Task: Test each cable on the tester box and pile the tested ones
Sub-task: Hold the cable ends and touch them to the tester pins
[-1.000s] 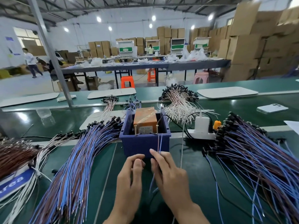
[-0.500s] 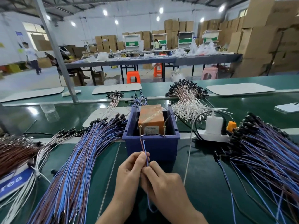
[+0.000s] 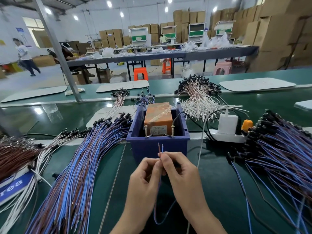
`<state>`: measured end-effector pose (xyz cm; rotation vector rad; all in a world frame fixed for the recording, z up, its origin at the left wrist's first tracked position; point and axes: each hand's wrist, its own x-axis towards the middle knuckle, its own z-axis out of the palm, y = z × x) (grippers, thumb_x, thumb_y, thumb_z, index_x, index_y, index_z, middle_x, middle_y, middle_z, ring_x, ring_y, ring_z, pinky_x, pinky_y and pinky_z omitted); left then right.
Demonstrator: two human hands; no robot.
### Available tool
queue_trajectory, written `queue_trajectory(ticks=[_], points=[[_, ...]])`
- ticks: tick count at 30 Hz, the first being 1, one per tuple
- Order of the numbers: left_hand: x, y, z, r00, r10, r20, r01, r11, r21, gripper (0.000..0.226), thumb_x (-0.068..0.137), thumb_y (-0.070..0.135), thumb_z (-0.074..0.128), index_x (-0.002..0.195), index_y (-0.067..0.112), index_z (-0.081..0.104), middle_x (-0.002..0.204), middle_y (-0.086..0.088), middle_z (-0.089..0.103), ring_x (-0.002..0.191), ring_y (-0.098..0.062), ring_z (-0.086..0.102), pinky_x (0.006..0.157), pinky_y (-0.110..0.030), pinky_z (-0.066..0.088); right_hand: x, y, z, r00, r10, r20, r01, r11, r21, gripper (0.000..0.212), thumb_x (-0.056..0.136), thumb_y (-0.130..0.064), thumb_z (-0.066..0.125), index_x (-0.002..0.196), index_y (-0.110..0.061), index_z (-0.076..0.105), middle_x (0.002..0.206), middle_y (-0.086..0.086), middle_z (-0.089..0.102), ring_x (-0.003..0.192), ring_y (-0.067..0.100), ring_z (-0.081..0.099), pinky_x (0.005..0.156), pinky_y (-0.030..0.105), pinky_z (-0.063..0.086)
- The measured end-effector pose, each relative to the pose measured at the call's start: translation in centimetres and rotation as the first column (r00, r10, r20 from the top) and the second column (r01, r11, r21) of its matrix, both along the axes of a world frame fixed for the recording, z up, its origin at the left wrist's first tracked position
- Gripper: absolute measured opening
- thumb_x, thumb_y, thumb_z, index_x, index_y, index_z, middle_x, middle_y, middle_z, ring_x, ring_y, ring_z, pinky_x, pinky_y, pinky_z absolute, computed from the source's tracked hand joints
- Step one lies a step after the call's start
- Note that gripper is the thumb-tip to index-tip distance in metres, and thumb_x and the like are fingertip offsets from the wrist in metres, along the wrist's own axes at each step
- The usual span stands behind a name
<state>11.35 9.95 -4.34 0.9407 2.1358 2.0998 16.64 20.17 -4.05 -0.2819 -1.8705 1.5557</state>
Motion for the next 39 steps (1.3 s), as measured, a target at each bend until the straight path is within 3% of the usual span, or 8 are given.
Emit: queue_trajectory(ticks=[5,10,15,20,23,27,31,39], points=[[0.2,0.2,-0.2,0.997,0.077,-0.019,-0.077,0.997,0.009,0.014,0.094,0.031,0.057,0.090,0.025,0.069,0.080,0.003,0.073,0.070,-0.005,0.066,0.063,-0.013,0.048,-0.2,-0.2,0.1,1.000,0.023,-0.011,-0.023,0.999,-0.043,0.015,0.096,-0.045,0.058,0.096,-0.039,0.072,0.096,-0.009,0.073,0.092,0.010,0.070,0.077,0.023,0.057],[-1.2,-0.9,-0.1,0.958,0.275,-0.084,-0.274,0.961,0.031,0.011,0.095,0.045,0.050,0.098,0.044,0.060,0.076,0.008,0.064,0.060,-0.007,0.055,0.056,-0.020,0.045,-0.1,0.3,0.0,0.983,-0.172,-0.057,0.168,0.983,-0.070,0.020,0.097,-0.054,0.046,0.098,-0.045,0.064,0.071,-0.011,0.067,0.055,0.005,0.052,0.054,0.015,0.042],[-3.1,-1.8,-0.6,0.879,0.414,-0.238,-0.422,0.907,0.019,0.018,0.100,0.037,0.046,0.109,0.045,0.059,0.088,0.017,0.064,0.072,-0.006,0.057,0.064,-0.016,0.043,-0.4,0.9,-0.8,0.944,-0.321,-0.073,0.323,0.946,0.017,0.023,0.099,-0.056,0.038,0.109,-0.053,0.058,0.059,-0.013,0.055,0.045,0.006,0.042,0.045,0.015,0.031],[-4.1,-1.1,-0.4,0.806,0.455,-0.378,-0.483,0.875,0.023,0.021,0.105,0.027,0.047,0.122,0.029,0.061,0.096,0.018,0.061,0.086,-0.005,0.059,0.073,-0.018,0.045,-1.0,1.0,-1.2,0.918,-0.379,-0.116,0.391,0.913,0.116,0.015,0.100,-0.049,0.037,0.112,-0.050,0.047,0.064,-0.017,0.058,0.049,0.011,0.051,0.047,0.015,0.034],[-4.3,-0.4,-0.4,0.777,0.436,-0.455,-0.490,0.872,-0.001,0.026,0.104,0.028,0.047,0.123,0.019,0.062,0.099,0.014,0.060,0.089,-0.010,0.060,0.076,-0.025,0.047,-1.7,1.0,-1.2,0.907,-0.398,-0.137,0.415,0.899,0.142,0.005,0.101,-0.046,0.040,0.105,-0.048,0.042,0.086,-0.027,0.064,0.064,0.005,0.063,0.053,0.015,0.043],[-4.6,-0.5,-0.6,0.780,0.438,-0.446,-0.488,0.873,0.004,0.027,0.102,0.033,0.045,0.123,0.026,0.061,0.096,0.026,0.056,0.089,-0.001,0.057,0.073,-0.023,0.046,-2.6,1.3,-1.2,0.900,-0.405,-0.159,0.428,0.892,0.148,0.005,0.101,-0.045,0.045,0.098,-0.042,0.043,0.097,-0.034,0.063,0.078,-0.005,0.066,0.059,0.013,0.049],[-4.7,-0.4,-0.6,0.757,0.446,-0.477,-0.498,0.867,0.020,0.024,0.101,0.036,0.045,0.122,0.035,0.057,0.094,0.039,0.054,0.080,-0.004,0.056,0.069,-0.019,0.043,-3.1,1.6,-1.4,0.891,-0.422,-0.168,0.448,0.878,0.167,0.006,0.101,-0.048,0.046,0.099,-0.043,0.043,0.092,-0.024,0.063,0.073,0.004,0.065,0.057,0.025,0.050],[-4.7,-0.3,-0.7,0.735,0.465,-0.494,-0.519,0.854,0.031,0.028,0.100,0.034,0.049,0.125,0.030,0.062,0.080,0.030,0.055,0.070,-0.014,0.058,0.061,-0.025,0.045,-3.1,1.7,-1.5,0.880,-0.439,-0.179,0.471,0.856,0.214,0.005,0.097,-0.051,0.044,0.097,-0.045,0.044,0.096,-0.027,0.062,0.072,0.002,0.062,0.057,0.018,0.046]])
